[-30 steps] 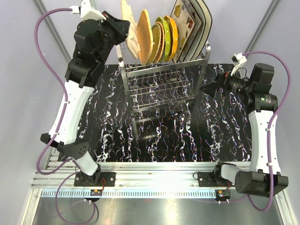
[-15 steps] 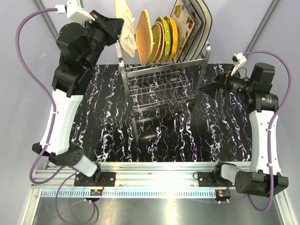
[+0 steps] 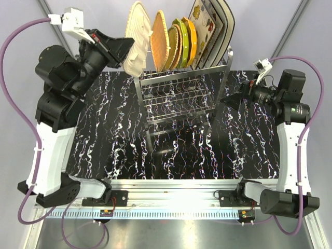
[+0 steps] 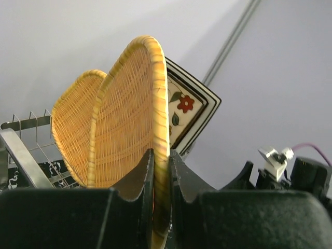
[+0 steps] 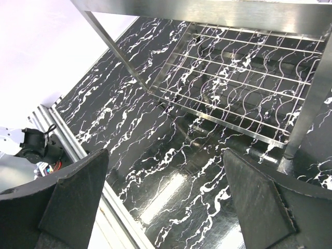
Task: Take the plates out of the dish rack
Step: Grab a plate with the left arm, then pass the plate from the left arm to the right
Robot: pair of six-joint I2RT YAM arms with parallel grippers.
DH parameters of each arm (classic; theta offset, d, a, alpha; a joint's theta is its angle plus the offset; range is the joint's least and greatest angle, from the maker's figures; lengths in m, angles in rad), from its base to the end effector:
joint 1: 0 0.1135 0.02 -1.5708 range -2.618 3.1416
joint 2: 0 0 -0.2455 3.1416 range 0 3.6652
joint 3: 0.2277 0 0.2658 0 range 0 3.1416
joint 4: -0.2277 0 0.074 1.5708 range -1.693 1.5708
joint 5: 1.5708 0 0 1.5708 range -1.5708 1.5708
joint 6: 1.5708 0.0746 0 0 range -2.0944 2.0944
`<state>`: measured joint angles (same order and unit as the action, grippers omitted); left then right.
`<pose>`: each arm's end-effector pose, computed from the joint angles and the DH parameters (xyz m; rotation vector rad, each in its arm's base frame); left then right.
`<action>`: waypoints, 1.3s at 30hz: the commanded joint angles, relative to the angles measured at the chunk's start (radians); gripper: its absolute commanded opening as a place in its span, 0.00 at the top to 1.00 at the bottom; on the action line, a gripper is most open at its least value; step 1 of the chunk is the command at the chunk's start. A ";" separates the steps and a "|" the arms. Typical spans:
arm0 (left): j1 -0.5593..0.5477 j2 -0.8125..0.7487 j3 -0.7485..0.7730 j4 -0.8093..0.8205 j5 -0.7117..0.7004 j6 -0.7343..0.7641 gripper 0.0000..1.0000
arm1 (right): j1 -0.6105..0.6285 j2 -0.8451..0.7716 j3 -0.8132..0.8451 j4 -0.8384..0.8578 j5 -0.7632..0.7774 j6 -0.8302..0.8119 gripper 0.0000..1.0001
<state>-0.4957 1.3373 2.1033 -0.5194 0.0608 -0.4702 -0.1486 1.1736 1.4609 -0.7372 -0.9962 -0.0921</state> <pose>0.2197 -0.1239 0.6113 0.0712 1.3736 -0.8559 0.2659 0.0235 0.4210 -0.5601 1.8066 0.8316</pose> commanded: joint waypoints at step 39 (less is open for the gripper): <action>-0.679 -0.293 -0.848 0.211 0.071 0.778 1.00 | 0.003 -0.150 -0.203 -0.051 -0.081 0.333 0.00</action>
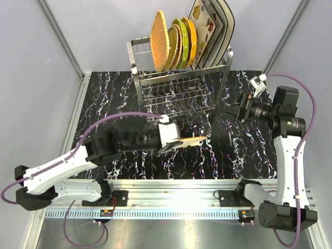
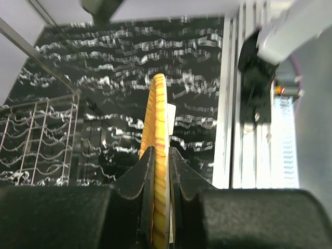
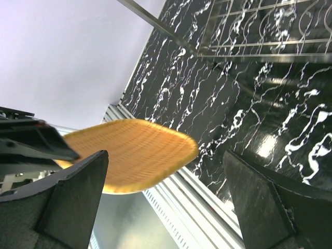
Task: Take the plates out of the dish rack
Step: Pass the plate from the left arm to the right
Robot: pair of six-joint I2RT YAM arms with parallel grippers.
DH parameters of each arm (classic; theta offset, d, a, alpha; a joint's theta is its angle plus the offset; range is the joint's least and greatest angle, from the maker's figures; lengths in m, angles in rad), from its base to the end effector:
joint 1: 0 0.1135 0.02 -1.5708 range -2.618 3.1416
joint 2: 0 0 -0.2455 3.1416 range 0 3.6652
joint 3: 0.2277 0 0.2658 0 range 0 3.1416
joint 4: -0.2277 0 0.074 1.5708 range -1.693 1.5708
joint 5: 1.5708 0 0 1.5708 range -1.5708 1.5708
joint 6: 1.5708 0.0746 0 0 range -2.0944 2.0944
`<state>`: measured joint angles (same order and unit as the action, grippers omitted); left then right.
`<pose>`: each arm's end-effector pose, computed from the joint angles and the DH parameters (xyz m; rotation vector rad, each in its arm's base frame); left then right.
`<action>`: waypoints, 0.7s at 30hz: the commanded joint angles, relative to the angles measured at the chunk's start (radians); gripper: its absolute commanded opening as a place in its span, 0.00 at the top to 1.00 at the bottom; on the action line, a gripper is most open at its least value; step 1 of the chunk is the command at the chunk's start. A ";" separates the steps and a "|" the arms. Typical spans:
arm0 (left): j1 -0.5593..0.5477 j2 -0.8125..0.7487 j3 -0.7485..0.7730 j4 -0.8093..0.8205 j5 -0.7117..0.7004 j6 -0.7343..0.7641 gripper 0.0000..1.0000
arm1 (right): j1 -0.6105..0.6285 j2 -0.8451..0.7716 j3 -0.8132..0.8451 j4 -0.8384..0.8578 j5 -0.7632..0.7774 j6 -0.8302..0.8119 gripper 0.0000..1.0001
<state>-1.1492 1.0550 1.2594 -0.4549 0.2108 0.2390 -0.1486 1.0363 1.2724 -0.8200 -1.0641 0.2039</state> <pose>0.1014 -0.2643 0.4019 1.3287 1.3537 -0.8247 0.2318 0.0313 0.3829 -0.2623 2.0008 1.1607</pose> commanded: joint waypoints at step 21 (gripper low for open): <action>-0.253 0.123 -0.256 0.533 -0.612 0.583 1.00 | 0.014 0.010 -0.379 0.347 -0.082 0.429 0.01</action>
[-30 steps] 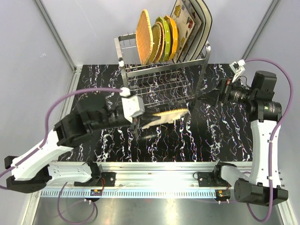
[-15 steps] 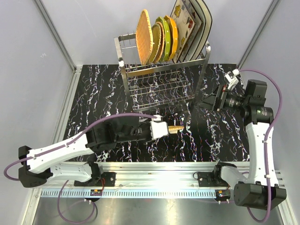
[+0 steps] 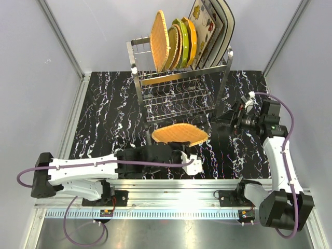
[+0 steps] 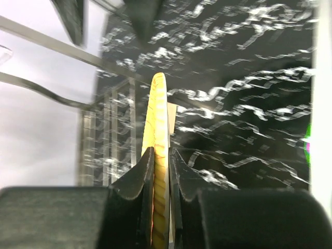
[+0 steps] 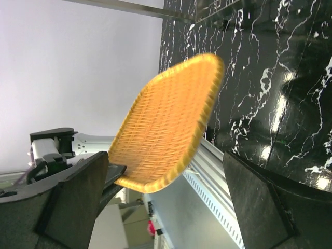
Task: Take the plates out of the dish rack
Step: Pass the plate from the left arm to the right
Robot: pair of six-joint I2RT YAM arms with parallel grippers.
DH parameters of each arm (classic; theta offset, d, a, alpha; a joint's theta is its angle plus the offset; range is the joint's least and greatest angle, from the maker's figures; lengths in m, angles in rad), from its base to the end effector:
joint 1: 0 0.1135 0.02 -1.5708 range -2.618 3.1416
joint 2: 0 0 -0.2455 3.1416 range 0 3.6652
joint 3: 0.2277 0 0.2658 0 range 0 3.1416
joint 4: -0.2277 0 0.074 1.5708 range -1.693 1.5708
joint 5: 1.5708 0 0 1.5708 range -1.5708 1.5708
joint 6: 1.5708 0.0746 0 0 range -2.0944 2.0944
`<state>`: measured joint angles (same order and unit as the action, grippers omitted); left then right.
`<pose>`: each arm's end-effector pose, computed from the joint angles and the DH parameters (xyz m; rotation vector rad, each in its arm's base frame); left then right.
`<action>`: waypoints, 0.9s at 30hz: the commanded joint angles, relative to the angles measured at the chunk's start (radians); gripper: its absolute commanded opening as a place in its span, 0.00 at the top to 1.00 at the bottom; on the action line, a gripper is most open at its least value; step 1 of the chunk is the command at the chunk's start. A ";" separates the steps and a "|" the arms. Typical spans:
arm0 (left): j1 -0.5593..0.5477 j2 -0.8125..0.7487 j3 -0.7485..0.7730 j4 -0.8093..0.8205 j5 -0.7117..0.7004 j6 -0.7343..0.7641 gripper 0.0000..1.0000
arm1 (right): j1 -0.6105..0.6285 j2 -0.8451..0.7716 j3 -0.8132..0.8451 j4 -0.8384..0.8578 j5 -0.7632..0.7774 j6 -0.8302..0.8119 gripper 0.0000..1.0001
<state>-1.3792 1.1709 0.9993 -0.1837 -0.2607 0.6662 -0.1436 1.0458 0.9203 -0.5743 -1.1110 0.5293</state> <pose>0.0811 -0.3171 0.3037 1.5413 1.1453 -0.2293 0.2504 0.0313 0.2841 0.1200 2.1684 1.4571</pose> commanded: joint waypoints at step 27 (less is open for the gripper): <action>-0.100 0.237 -0.038 0.711 -0.230 0.469 1.00 | 0.036 0.011 -0.124 0.303 -0.059 0.351 0.40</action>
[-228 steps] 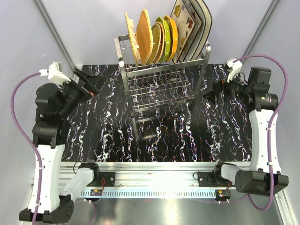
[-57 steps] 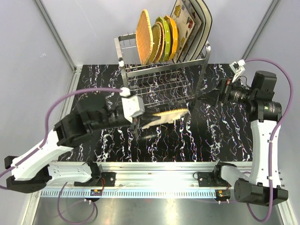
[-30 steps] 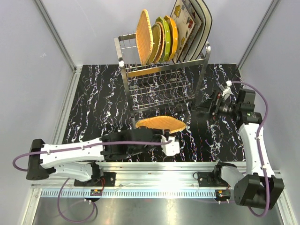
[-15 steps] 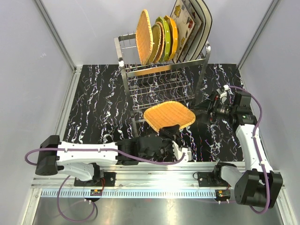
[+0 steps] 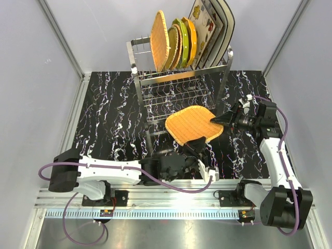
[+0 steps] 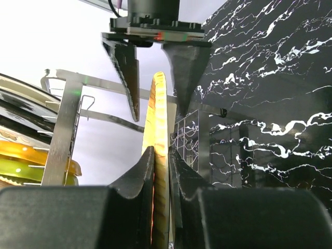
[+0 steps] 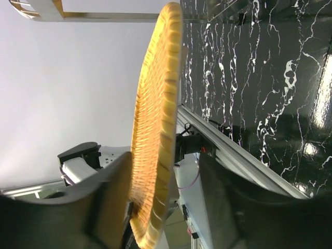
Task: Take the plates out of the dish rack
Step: Pass the plate from the left arm to the right
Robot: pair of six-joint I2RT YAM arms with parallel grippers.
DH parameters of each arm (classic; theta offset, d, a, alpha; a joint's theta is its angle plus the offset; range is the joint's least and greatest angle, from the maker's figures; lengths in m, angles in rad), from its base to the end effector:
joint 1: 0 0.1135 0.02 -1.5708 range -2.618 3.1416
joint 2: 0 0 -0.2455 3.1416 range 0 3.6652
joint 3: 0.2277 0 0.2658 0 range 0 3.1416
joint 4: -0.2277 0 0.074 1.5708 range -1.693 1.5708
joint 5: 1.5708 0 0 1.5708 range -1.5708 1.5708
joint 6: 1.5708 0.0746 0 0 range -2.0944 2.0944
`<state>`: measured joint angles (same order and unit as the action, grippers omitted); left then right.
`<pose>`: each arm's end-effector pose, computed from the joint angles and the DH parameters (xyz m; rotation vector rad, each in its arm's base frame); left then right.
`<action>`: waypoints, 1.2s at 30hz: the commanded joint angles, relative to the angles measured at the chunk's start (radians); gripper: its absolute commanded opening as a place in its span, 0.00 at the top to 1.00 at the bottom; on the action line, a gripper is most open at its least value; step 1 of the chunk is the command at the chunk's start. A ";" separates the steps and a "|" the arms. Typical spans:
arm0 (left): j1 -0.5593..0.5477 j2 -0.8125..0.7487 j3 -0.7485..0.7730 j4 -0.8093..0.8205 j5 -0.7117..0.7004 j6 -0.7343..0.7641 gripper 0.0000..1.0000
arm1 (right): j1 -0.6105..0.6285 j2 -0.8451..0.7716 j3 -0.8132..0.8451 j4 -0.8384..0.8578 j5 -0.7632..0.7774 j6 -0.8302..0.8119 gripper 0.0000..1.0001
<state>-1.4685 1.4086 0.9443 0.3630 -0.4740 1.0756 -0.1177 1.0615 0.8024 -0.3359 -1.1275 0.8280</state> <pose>0.0725 -0.3730 0.2793 1.4474 0.8165 0.0983 0.2599 0.0371 0.2601 0.3259 2.1684 1.6159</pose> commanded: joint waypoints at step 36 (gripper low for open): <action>0.131 -0.336 -0.050 -0.207 -0.023 -1.135 0.01 | -0.086 0.008 0.284 -0.388 0.325 -0.638 1.00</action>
<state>-1.3666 1.1229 0.9447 0.1616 -0.5083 0.1352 -0.1894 1.0771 1.0058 -0.6983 -0.8642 0.2756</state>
